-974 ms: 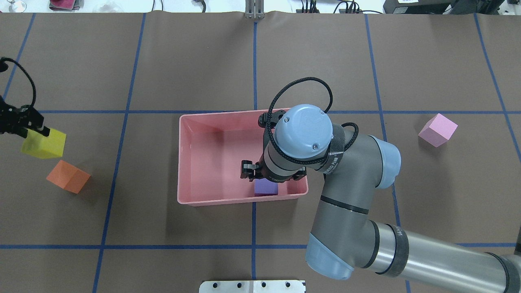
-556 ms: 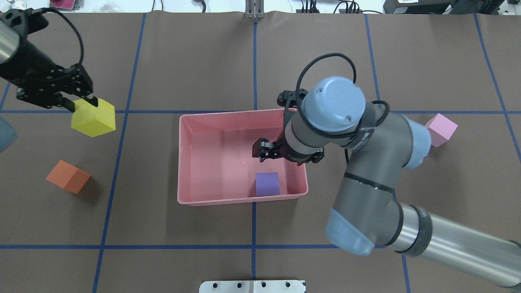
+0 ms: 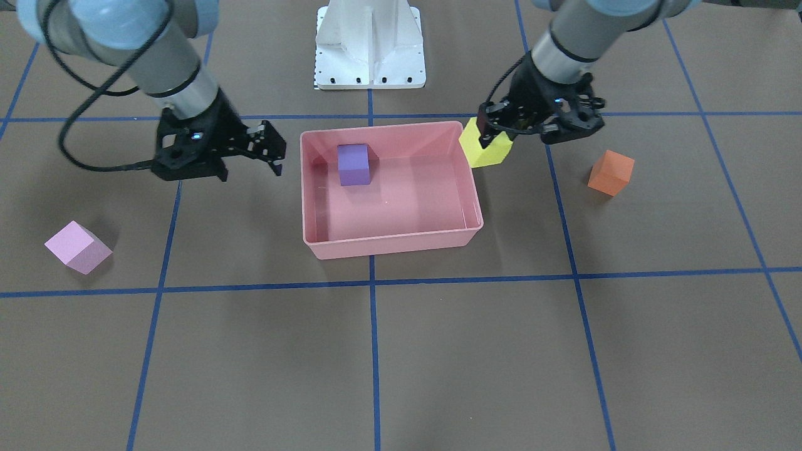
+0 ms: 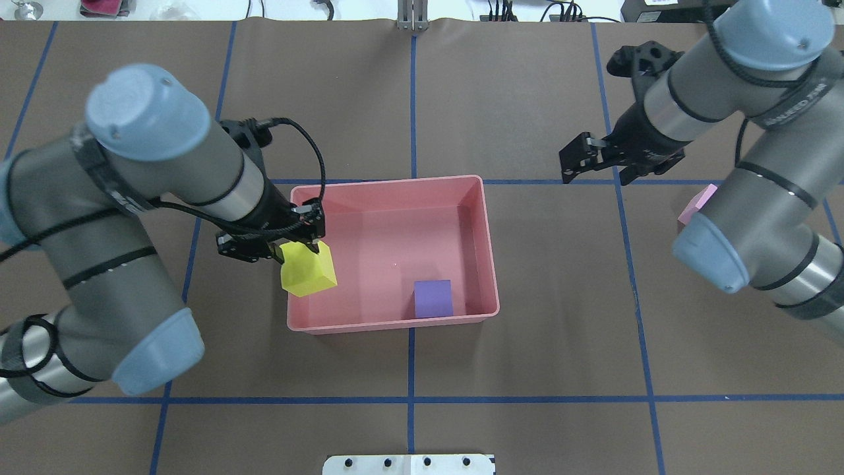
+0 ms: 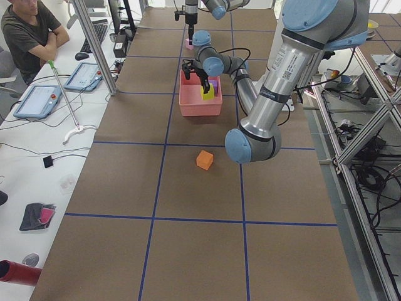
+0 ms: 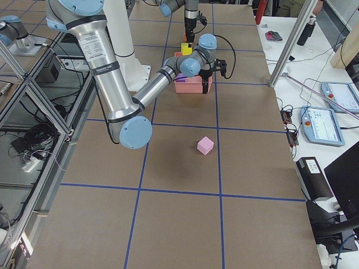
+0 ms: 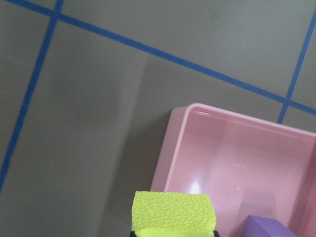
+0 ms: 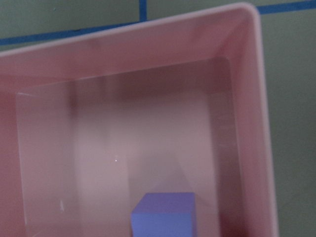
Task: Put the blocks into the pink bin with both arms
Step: 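Carry yellow cube into bin with left gripper while right reaches pink cube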
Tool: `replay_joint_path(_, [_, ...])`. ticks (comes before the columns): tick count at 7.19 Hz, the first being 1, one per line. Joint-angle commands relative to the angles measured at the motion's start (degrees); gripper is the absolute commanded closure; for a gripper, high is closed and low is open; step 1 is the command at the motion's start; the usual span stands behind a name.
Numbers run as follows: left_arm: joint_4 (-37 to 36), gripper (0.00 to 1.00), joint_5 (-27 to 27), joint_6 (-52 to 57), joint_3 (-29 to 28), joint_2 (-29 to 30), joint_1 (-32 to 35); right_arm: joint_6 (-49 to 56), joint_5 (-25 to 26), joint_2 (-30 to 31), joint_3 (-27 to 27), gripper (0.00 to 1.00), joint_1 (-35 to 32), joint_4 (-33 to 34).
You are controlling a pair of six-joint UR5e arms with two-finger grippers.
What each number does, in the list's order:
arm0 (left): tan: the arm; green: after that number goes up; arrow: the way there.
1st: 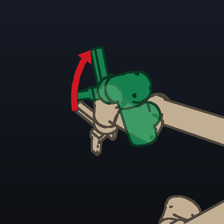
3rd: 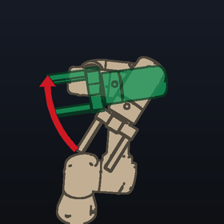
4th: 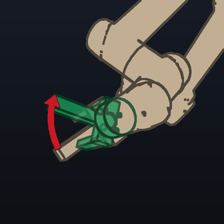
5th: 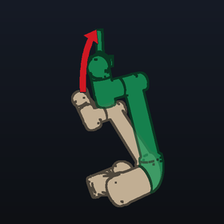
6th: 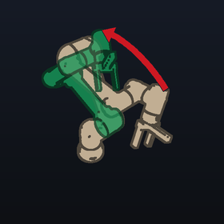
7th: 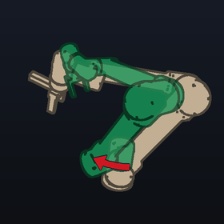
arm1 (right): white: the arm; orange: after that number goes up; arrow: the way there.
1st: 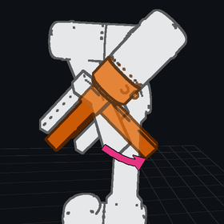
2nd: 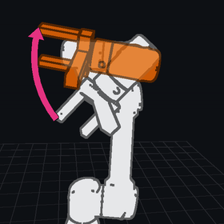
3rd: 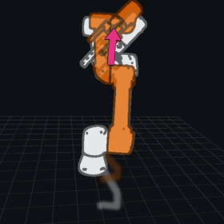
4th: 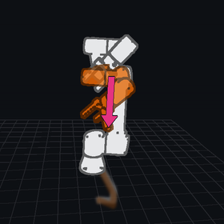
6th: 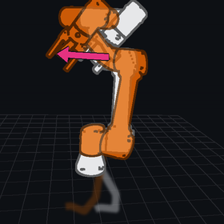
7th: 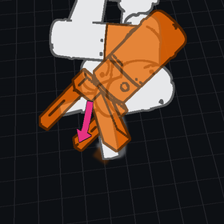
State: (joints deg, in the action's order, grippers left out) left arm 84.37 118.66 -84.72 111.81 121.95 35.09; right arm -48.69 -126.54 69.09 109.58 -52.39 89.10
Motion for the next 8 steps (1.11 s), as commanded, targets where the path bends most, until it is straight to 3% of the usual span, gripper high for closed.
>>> replay_joint_path(1, [0.1,0.79,-2.82,-2.03,-7.54,6.6,-4.84,17.59,-0.38,4.21,-3.21,0.01,-5.16,-0.24])
replay_joint_path(2, [0.27,0.79,-2.82,-2.03,-10.97,9.16,-5.82,23.41,-0.37,4.48,-6.19,0.01,-6.74,-0.33])
replay_joint_path(4, [0.53,0.68,-5.34,-1.85,-12.93,9.54,-7.57,21.56,-0.2,6.04,-8.41,0.01,-7.72,0.1])
replay_joint_path(5, [0.54,0.52,-5.54,-1.77,-13.11,9.62,-7.58,13.09,-0.11,7.89,-8.68,0.01,-7.72,-0.07])
replay_joint_path(6, [0.54,0.01,-6.5,-1.59,-13.02,9.62,-7.41,5.18,-0.02,10.52,-9.64,0.01,-7.72,-0.24])
replay_joint_path(8, [0.54,0.0,-7.48,-1.59,-12.41,9.71,-5.58,-7.84,0.06,11.95,-12.98,0.01,-7.64,-2.69])
